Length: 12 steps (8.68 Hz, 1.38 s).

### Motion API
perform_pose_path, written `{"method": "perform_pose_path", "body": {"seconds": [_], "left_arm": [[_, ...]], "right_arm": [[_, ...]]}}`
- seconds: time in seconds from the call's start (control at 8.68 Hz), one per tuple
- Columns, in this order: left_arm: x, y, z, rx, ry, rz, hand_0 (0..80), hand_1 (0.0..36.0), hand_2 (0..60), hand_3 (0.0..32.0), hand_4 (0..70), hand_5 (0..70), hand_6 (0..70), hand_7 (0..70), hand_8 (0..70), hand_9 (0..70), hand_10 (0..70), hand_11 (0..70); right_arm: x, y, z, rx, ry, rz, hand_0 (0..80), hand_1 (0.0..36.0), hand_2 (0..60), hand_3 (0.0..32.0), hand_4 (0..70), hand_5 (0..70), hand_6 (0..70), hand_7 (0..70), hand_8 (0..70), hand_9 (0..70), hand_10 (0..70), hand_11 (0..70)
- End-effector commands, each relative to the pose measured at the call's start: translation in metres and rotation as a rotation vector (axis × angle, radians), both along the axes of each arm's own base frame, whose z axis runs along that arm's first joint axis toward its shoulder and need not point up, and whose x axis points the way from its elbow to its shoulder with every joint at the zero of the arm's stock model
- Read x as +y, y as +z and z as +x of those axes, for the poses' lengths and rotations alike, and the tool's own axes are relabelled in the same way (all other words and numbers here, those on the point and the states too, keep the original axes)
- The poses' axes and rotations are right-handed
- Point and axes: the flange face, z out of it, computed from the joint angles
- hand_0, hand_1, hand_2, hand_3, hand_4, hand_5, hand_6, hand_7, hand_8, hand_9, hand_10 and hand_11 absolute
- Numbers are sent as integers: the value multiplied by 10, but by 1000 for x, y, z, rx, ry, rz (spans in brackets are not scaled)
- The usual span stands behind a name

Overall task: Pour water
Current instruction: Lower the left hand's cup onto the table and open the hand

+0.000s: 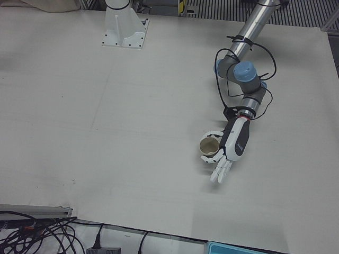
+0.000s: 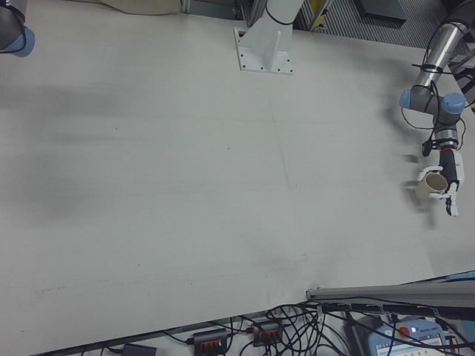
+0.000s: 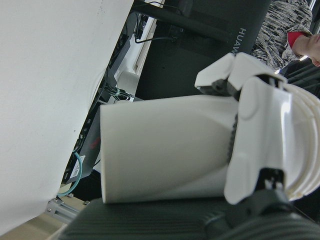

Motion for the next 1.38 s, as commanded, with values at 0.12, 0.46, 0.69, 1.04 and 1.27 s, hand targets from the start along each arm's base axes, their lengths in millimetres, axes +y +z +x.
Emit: {"method": "perform_pose_path", "body": {"seconds": [0.12, 0.46, 0.69, 1.04, 1.27], "left_arm": [[1, 15, 0, -10, 39, -12, 466, 214, 595, 0, 319, 404, 62, 61, 22, 29, 26, 51], [2, 20, -2, -22, 43, -33, 480, 74, 0, 0, 244, 13, 43, 52, 2, 2, 10, 24], [0, 23, -9, -14, 33, -44, 480, 70, 0, 0, 215, 0, 37, 43, 0, 0, 6, 21], [-6, 31, -36, 14, -5, -79, 481, 74, 0, 0, 172, 0, 37, 49, 0, 0, 6, 22], [-18, 33, -72, 4, -34, -79, 480, 73, 0, 0, 164, 0, 36, 48, 0, 0, 6, 21]], "right_arm": [[0, 0, 0, 0, -1, 0, 593, 333, 600, 0, 156, 700, 349, 479, 453, 622, 494, 700], [0, 0, 0, 0, 0, 0, 593, 326, 600, 0, 154, 700, 342, 471, 448, 615, 489, 700], [0, 0, 0, 0, 0, 0, 593, 323, 600, 0, 152, 700, 339, 470, 446, 612, 486, 700], [0, 0, 0, 0, 0, 0, 597, 322, 594, 0, 148, 700, 336, 468, 443, 608, 483, 700], [1, 1, 1, 0, 0, -1, 596, 322, 587, 0, 145, 700, 333, 463, 441, 605, 483, 700]]}}
